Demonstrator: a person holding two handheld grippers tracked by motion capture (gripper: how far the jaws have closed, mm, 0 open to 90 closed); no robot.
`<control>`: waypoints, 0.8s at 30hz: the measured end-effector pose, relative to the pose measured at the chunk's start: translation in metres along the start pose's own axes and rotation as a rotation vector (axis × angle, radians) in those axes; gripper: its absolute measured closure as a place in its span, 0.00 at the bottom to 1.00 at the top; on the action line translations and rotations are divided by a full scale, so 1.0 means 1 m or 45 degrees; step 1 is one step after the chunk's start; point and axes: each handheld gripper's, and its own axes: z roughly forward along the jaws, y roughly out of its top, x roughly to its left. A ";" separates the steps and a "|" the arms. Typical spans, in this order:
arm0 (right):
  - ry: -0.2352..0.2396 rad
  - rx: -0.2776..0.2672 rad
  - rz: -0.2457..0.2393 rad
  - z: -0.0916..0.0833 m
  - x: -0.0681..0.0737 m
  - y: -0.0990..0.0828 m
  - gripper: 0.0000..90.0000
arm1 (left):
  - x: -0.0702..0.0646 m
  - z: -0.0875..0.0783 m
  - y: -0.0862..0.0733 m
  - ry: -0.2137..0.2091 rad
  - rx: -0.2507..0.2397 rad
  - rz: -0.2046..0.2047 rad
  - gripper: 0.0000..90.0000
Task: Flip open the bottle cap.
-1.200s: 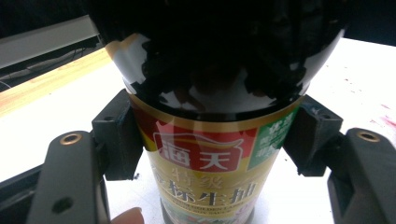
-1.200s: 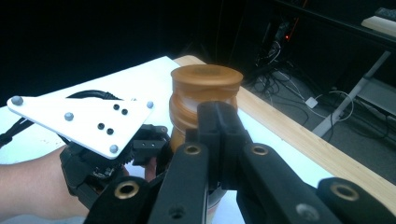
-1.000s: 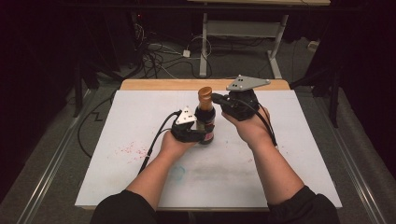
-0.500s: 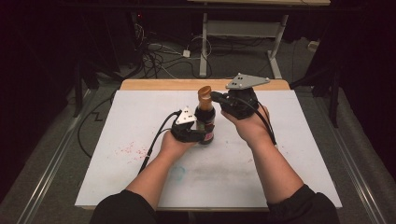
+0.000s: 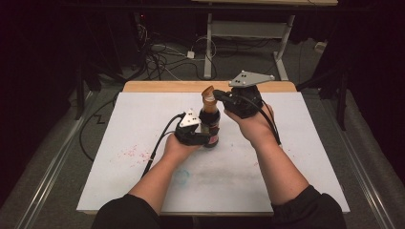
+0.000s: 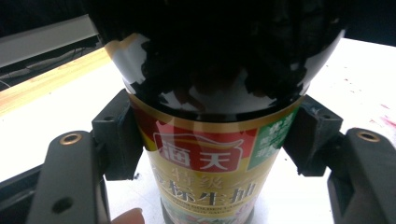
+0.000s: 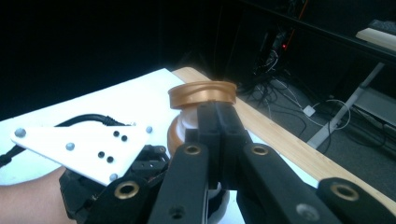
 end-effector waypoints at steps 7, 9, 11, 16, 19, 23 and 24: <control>0.009 -0.012 -0.009 0.003 0.003 0.007 1.00 | 0.000 0.000 0.000 -0.001 0.001 0.006 0.33; 0.014 -0.017 -0.010 0.004 0.004 0.009 1.00 | 0.000 0.000 0.000 -0.002 0.002 0.011 0.33; 0.019 -0.021 -0.013 0.006 0.005 0.011 1.00 | -0.001 0.000 0.000 0.000 -0.007 0.000 0.33; 0.027 -0.033 -0.015 0.010 0.007 0.016 1.00 | 0.000 0.000 0.000 0.000 -0.005 -0.002 0.33; 0.030 -0.033 -0.015 0.010 0.007 0.016 1.00 | 0.000 0.000 0.000 -0.001 -0.005 -0.003 0.33; 0.027 -0.035 -0.012 0.007 0.005 0.014 1.00 | 0.000 0.001 0.000 -0.002 -0.008 -0.011 0.33; 0.025 -0.037 -0.011 0.006 0.004 0.014 1.00 | 0.000 0.001 0.000 -0.002 -0.009 -0.010 0.33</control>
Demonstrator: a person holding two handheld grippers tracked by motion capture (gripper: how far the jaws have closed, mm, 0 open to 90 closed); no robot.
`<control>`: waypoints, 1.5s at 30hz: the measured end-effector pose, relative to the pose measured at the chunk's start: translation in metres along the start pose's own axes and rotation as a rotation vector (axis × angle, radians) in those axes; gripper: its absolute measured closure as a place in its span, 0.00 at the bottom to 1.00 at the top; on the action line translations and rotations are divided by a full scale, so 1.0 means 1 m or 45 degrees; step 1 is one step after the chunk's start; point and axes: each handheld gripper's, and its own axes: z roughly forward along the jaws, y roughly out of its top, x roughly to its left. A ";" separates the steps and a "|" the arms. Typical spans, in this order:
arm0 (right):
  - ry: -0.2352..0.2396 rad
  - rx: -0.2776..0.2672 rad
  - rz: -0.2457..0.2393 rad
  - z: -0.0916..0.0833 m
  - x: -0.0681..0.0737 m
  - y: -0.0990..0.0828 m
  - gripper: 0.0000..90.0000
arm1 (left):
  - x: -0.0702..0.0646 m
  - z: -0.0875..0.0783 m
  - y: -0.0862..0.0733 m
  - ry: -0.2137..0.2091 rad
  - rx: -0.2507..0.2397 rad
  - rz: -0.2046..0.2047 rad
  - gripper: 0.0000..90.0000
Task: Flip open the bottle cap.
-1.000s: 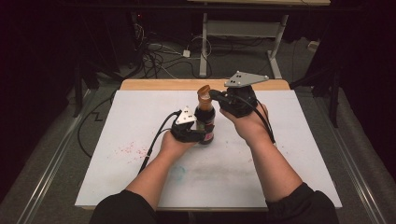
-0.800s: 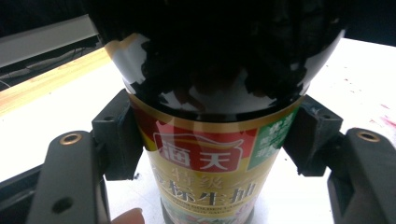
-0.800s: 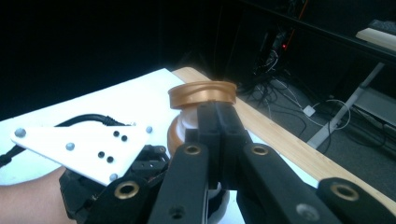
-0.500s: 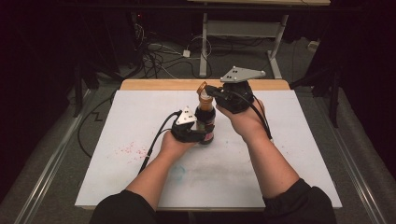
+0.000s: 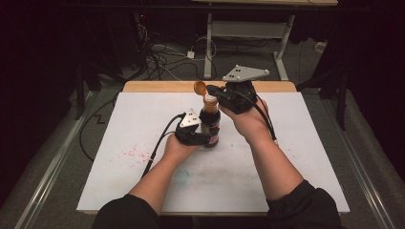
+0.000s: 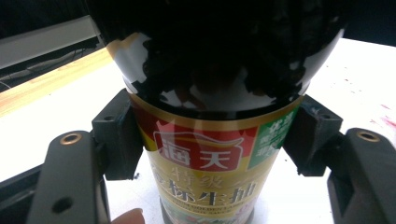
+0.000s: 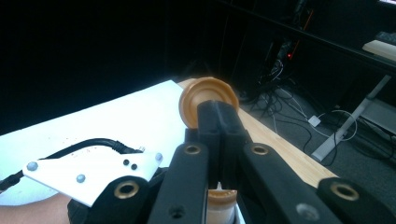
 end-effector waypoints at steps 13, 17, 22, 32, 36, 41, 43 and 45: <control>-0.054 0.014 0.051 -0.023 -0.019 -0.029 1.00 | 0.001 0.000 0.001 -0.005 0.003 -0.010 0.32; -0.061 0.032 0.073 -0.025 -0.024 -0.045 1.00 | 0.001 0.000 0.001 -0.004 0.003 -0.015 0.32; -0.055 0.057 0.103 -0.023 -0.028 -0.069 1.00 | 0.001 0.000 0.001 0.000 0.005 -0.016 0.32; -0.001 0.140 0.166 -0.006 -0.025 -0.126 0.71 | 0.001 0.000 0.000 0.025 0.020 -0.015 0.27; 0.012 0.154 0.189 0.000 -0.023 -0.150 0.51 | 0.008 -0.001 -0.004 0.047 0.081 -0.085 0.21; 0.001 0.190 0.239 0.004 -0.019 -0.179 0.28 | 0.014 -0.008 -0.013 0.074 0.112 -0.119 0.16; -0.011 0.199 0.249 0.004 -0.017 -0.190 0.20 | 0.015 -0.013 -0.016 0.076 0.123 -0.125 0.16; -0.028 0.211 0.265 0.002 -0.016 -0.198 0.14 | 0.016 -0.018 -0.020 0.079 0.143 -0.134 0.14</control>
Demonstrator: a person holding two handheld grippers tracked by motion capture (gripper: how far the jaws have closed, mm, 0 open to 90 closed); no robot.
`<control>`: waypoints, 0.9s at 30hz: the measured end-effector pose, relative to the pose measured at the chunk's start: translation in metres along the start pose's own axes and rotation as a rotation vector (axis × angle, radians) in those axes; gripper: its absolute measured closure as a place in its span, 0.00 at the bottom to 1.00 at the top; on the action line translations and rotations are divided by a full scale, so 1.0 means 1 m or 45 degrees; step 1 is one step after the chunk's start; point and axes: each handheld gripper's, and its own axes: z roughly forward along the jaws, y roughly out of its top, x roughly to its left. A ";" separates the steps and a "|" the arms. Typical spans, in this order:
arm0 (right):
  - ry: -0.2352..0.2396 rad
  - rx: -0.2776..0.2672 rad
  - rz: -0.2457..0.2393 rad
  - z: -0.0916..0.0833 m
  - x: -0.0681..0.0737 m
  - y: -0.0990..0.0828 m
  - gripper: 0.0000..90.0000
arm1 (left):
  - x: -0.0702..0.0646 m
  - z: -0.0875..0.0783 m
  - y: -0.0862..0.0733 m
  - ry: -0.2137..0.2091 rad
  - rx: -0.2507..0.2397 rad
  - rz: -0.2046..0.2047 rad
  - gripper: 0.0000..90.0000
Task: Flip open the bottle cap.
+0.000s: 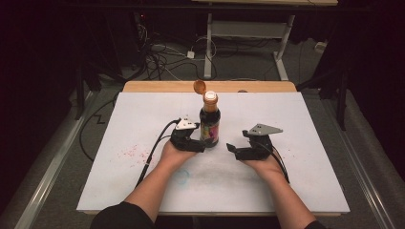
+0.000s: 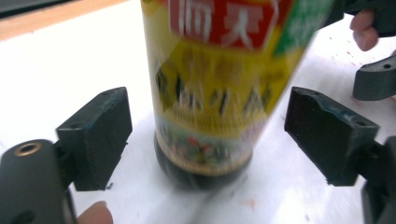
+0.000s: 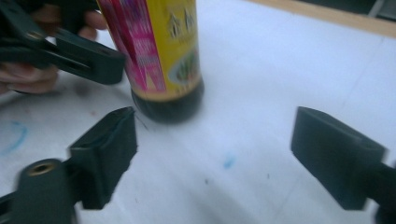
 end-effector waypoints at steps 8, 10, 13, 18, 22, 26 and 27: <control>-0.064 0.038 0.017 -0.010 -0.001 -0.027 0.01 | 0.005 -0.026 -0.017 0.067 0.074 0.017 0.00; -0.075 0.036 0.013 -0.016 -0.002 -0.032 0.01 | 0.006 -0.036 -0.018 0.084 0.056 0.028 0.00; -0.088 0.028 0.015 -0.025 -0.001 -0.041 0.01 | 0.009 -0.052 -0.019 0.101 0.040 0.026 0.00; -0.110 -0.003 0.025 -0.039 0.000 -0.050 0.01 | 0.013 -0.082 -0.023 0.129 0.002 0.018 0.00; -0.120 -0.016 0.028 -0.049 0.001 -0.056 0.01 | 0.016 -0.109 -0.024 0.144 -0.039 0.018 0.00; -0.133 -0.026 0.019 -0.057 0.002 -0.062 0.01 | 0.018 -0.130 -0.025 0.156 -0.060 0.015 0.00; -0.137 -0.031 0.017 -0.058 0.002 -0.063 0.01 | 0.019 -0.133 -0.026 0.160 -0.065 0.016 0.00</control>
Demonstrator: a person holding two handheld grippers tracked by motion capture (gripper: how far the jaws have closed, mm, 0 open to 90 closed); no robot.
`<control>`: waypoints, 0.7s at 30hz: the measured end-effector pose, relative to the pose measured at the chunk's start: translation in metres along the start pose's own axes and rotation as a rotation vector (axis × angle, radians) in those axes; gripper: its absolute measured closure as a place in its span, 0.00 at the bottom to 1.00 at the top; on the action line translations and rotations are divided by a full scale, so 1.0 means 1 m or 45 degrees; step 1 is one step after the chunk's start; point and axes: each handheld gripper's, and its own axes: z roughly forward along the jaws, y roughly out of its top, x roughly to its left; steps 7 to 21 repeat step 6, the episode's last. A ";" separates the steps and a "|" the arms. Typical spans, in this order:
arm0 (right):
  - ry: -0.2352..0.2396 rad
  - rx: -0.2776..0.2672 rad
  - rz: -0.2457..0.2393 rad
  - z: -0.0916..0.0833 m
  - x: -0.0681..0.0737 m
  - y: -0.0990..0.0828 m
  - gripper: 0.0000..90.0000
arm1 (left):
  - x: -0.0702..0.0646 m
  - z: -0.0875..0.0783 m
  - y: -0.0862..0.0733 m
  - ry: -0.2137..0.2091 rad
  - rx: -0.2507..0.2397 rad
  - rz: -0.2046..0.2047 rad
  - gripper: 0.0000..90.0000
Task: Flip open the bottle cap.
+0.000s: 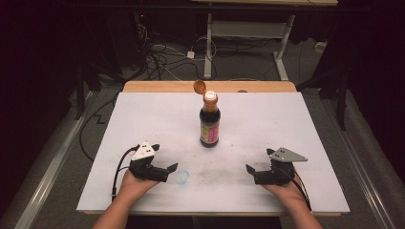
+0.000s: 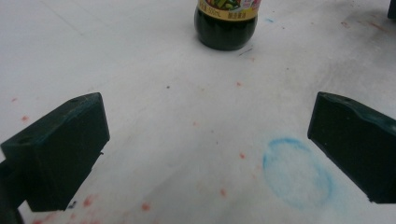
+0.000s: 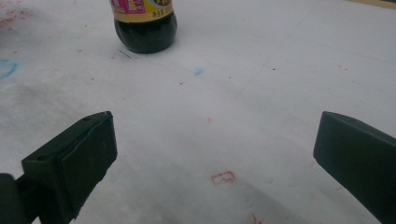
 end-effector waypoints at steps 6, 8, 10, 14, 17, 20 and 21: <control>-0.019 -0.006 -0.016 -0.001 0.003 -0.001 0.01 | 0.003 -0.008 -0.004 0.013 -0.001 -0.013 0.00; -0.019 -0.006 -0.016 -0.001 0.003 -0.001 0.01 | 0.003 -0.008 -0.004 0.013 -0.001 -0.013 0.00; -0.019 -0.006 -0.016 -0.001 0.003 -0.001 0.01 | 0.003 -0.008 -0.004 0.013 -0.001 -0.013 0.00; -0.019 -0.006 -0.016 -0.001 0.003 -0.001 0.01 | 0.003 -0.008 -0.004 0.013 -0.001 -0.013 0.00; -0.019 -0.006 -0.016 -0.001 0.003 -0.001 0.01 | 0.003 -0.008 -0.004 0.013 -0.001 -0.013 0.00; -0.019 -0.006 -0.016 -0.001 0.003 -0.001 0.01 | 0.003 -0.008 -0.004 0.013 -0.001 -0.013 0.00; -0.019 -0.006 -0.016 -0.001 0.003 -0.001 0.01 | 0.003 -0.008 -0.004 0.013 -0.001 -0.013 0.00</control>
